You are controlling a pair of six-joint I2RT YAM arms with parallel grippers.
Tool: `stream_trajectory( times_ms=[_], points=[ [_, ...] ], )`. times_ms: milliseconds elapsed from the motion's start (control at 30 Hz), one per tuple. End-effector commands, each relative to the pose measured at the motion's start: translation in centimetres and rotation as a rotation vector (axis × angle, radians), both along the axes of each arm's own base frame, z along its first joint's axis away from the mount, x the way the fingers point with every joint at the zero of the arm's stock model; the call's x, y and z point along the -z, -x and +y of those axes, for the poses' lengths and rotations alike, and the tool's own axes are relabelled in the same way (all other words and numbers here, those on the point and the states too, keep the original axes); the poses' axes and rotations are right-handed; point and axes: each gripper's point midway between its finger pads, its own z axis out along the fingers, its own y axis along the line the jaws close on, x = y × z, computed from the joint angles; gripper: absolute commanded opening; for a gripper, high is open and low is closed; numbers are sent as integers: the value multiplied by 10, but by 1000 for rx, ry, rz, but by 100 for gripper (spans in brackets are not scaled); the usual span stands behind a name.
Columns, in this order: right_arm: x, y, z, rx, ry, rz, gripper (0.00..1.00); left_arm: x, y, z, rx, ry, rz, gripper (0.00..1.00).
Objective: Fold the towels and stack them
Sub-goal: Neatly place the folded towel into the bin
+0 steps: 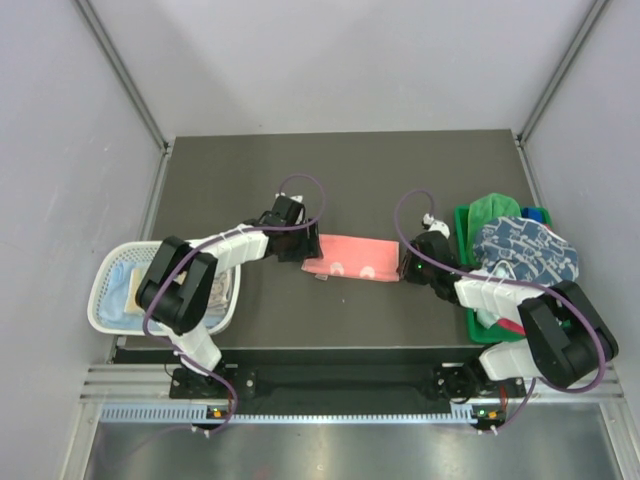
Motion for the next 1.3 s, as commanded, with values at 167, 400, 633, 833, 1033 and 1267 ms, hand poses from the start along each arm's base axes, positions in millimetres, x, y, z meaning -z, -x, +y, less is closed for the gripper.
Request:
stream_trajectory(
  times_ms=[167, 400, 633, 833, 1033, 1267],
  points=[
    [-6, -1, -1, -13, -9, -24, 26, 21, -3, -3, -3, 11, 36, 71],
    [-8, -1, 1, -17, -20, -33, 26, 37, 7, -3, -2, -2, 88, 69],
    [-12, -2, -2, -12, -11, -41, 25, 45, 14, 0, -17, -22, 110, 65],
    [-40, -7, -1, -10, 4, -105, 28, 47, 27, -7, -26, -28, 121, 48],
    [-57, -12, 8, -34, -5, -131, 29, 50, 38, -14, -79, -6, 132, 18],
    [-69, -3, 38, -109, -3, -136, 29, 22, 53, -12, -189, 21, 84, 0]
  ],
)
